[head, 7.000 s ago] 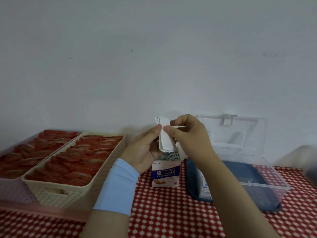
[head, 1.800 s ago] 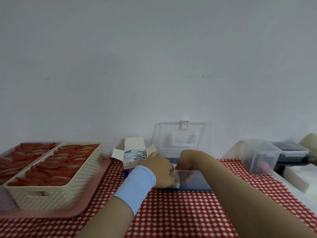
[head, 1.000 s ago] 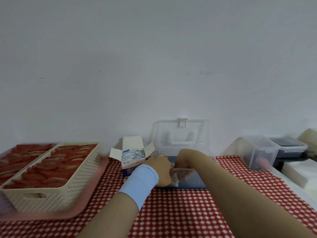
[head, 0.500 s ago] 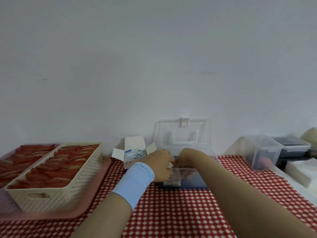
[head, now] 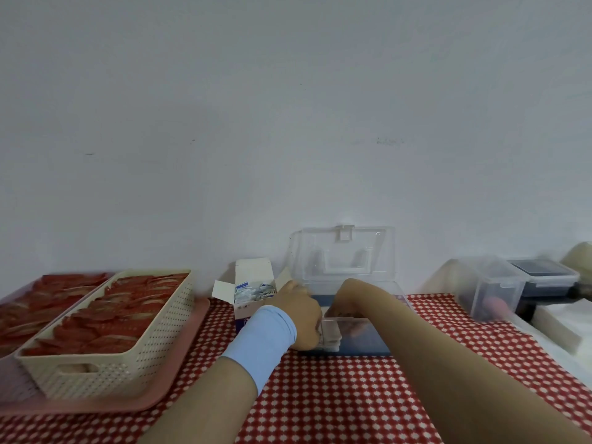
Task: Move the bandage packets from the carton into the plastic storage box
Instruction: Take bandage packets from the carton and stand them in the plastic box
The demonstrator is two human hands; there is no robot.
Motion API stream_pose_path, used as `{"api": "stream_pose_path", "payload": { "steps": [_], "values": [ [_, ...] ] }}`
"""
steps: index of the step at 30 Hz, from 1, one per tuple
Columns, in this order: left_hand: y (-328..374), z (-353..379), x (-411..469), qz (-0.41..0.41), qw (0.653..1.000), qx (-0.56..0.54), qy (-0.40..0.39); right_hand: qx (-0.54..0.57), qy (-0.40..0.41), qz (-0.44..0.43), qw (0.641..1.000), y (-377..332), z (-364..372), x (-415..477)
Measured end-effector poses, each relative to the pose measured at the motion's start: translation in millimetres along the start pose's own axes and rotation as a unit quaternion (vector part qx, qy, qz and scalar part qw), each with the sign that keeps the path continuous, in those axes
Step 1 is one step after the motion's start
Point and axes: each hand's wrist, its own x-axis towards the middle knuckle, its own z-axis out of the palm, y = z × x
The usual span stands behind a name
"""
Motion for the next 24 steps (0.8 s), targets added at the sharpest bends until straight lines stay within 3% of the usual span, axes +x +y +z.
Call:
{"api": "stream_pose_path", "payload": {
  "steps": [4,10,14,19,24],
  "values": [
    [-2.3,0.8,2.8,-0.004,1.000,-0.009,-0.004,-0.003,-0.008,0.007,1.000,-2.0,2.8,1.9],
    [0.1,-2.4,0.3,-0.025,0.994,-0.105,-0.008,-0.035,0.001,-0.005,0.999,-4.8,6.3,2.7],
    [-1.2,-10.5,-3.4,-0.031,0.983,-0.177,0.035,-0.055,0.068,-0.032,0.996,-1.3,4.2,0.1],
    [-5.3,-21.2,-14.4,-0.032,0.972,-0.220,0.071,0.032,0.070,-0.045,0.996,-1.6,4.0,-3.3],
    [-28.0,-30.0,-28.2,-0.059,0.947,-0.285,0.138,0.035,0.097,-0.043,0.994,-1.1,-8.2,-15.7]
  ]
}}
